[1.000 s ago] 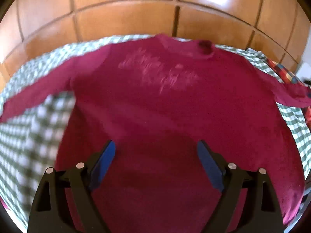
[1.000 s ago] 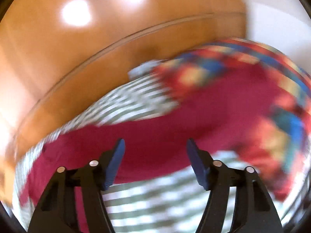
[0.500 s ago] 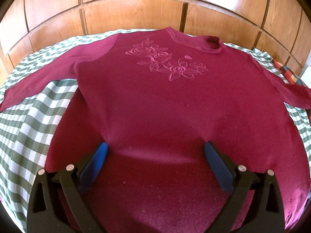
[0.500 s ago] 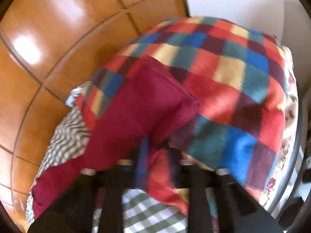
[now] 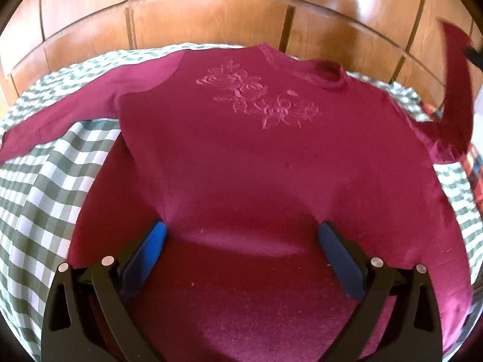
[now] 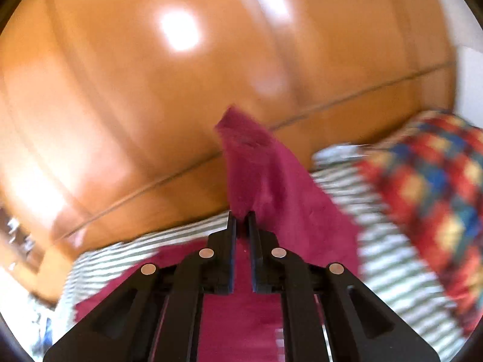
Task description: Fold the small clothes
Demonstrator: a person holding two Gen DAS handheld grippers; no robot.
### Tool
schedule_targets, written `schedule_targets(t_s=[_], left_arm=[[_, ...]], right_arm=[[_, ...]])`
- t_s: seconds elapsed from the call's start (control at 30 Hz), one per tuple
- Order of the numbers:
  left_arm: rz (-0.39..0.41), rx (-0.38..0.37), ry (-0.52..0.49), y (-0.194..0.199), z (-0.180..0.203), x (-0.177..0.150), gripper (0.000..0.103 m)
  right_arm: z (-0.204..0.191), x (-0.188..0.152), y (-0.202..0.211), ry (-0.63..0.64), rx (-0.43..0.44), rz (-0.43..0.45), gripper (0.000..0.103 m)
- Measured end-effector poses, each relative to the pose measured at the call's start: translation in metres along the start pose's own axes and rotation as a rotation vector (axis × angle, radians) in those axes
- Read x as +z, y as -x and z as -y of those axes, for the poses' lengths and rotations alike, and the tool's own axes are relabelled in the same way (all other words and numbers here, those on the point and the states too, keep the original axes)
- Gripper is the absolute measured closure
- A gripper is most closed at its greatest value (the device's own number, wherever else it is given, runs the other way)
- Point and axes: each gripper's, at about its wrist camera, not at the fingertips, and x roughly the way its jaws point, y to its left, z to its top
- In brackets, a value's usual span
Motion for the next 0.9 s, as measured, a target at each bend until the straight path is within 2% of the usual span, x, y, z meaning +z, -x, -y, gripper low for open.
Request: schedule_targets(t_s=[0.07, 0.13, 0.17, 0.2, 0.23, 0.3, 0.33, 0.37, 0.4, 0.5, 0.57, 0.73, 0.9], left_arm=[[-0.013, -0.021, 0.006, 0.002, -0.002, 0.005, 0.003], [0.014, -0.063, 0.025, 0.013, -0.007, 0.012, 0.003], [0.028, -0.074, 0.029, 0.018, -0.010, 0.015, 0.003], [0.041, -0.078, 0.031, 0.022, -0.013, 0.018, 0.003], [0.055, -0.083, 0.037, 0.026, -0.018, 0.021, 0.004], [0.063, -0.098, 0.051, 0.029, -0.025, 0.027, 0.004], [0.064, -0.107, 0.066, 0.029, -0.031, 0.031, 0.008], [0.059, -0.115, 0.078, 0.027, -0.035, 0.034, 0.017], [0.046, -0.130, 0.094, 0.024, -0.038, 0.038, 0.022], [0.024, -0.163, 0.160, 0.014, -0.049, 0.051, 0.026], [0.023, -0.171, 0.181, 0.008, -0.052, 0.059, 0.033], [0.012, -0.164, 0.176, -0.012, -0.046, 0.095, 0.035], [-0.037, -0.147, 0.187, -0.045, -0.033, 0.132, 0.035]], right_arm=[[-0.040, -0.009, -0.025, 0.048, 0.073, -0.048, 0.096], [-0.079, -0.023, -0.044, 0.113, 0.128, -0.087, 0.093], [-0.095, -0.030, -0.049, 0.133, 0.153, -0.095, 0.074], [-0.099, -0.033, -0.048, 0.133, 0.161, -0.090, 0.058], [-0.104, -0.038, -0.046, 0.125, 0.173, -0.070, 0.035], [-0.100, -0.046, -0.039, 0.116, 0.187, -0.059, 0.034], [-0.093, -0.051, -0.034, 0.110, 0.181, -0.058, 0.034], [-0.085, -0.056, -0.029, 0.104, 0.168, -0.058, 0.034], [-0.078, -0.061, -0.023, 0.100, 0.153, -0.059, 0.034], [-0.029, -0.086, -0.003, 0.070, 0.053, -0.084, 0.034], [0.004, -0.104, 0.007, 0.033, -0.022, -0.112, 0.034], [0.081, -0.143, 0.028, -0.111, -0.147, -0.163, 0.034], [0.110, -0.163, 0.021, -0.143, -0.220, -0.190, 0.034]])
